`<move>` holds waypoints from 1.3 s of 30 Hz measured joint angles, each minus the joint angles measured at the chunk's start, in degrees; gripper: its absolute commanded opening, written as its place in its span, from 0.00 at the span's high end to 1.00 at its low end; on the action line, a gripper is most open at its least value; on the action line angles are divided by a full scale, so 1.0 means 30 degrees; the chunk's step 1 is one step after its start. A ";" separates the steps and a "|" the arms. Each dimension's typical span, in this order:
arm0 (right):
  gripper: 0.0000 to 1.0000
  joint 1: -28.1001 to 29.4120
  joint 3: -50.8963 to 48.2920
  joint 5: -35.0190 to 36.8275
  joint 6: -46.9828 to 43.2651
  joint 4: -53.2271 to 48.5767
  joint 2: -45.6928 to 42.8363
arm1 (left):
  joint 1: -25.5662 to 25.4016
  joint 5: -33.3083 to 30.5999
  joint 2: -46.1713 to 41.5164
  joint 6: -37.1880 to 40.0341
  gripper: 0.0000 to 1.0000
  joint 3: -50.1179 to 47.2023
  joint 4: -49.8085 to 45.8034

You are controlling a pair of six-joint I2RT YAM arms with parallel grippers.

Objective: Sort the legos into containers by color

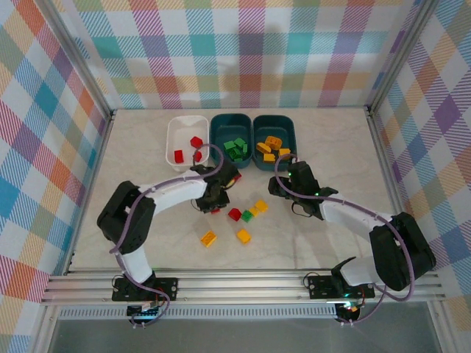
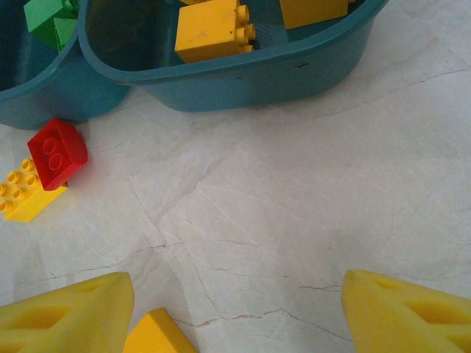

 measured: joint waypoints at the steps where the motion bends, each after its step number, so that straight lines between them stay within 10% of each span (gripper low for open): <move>1: 0.26 0.0000 0.0000 0.0007 0.0000 0.0000 -0.0007 | 0.0714 0.0146 -0.0466 0.0408 0.75 0.0430 0.0000; 7: 0.26 0.0000 0.0000 0.0015 0.0000 0.0000 0.0000 | 0.6448 0.1078 -0.0583 0.2404 0.73 0.5107 0.0022; 14: 0.26 0.0000 0.0000 0.0007 -0.0007 -0.0044 -0.0073 | 0.8480 0.1814 0.5654 0.4175 0.71 1.2444 -0.1013; 23: 0.26 0.0000 0.0000 0.0007 -0.0007 -0.0073 -0.0525 | 0.8721 0.2076 0.8859 0.5355 0.18 1.5118 -0.2543; 29: 0.25 0.0000 0.0000 -0.0291 -0.0007 -0.0066 -0.0525 | 0.7206 0.1501 0.3636 0.6273 0.14 0.9522 -0.0350; 39: 0.25 0.0000 0.0000 -0.0794 0.0015 0.0007 -0.0029 | -0.0962 -0.0743 -0.6113 0.7053 0.22 -0.3898 0.1683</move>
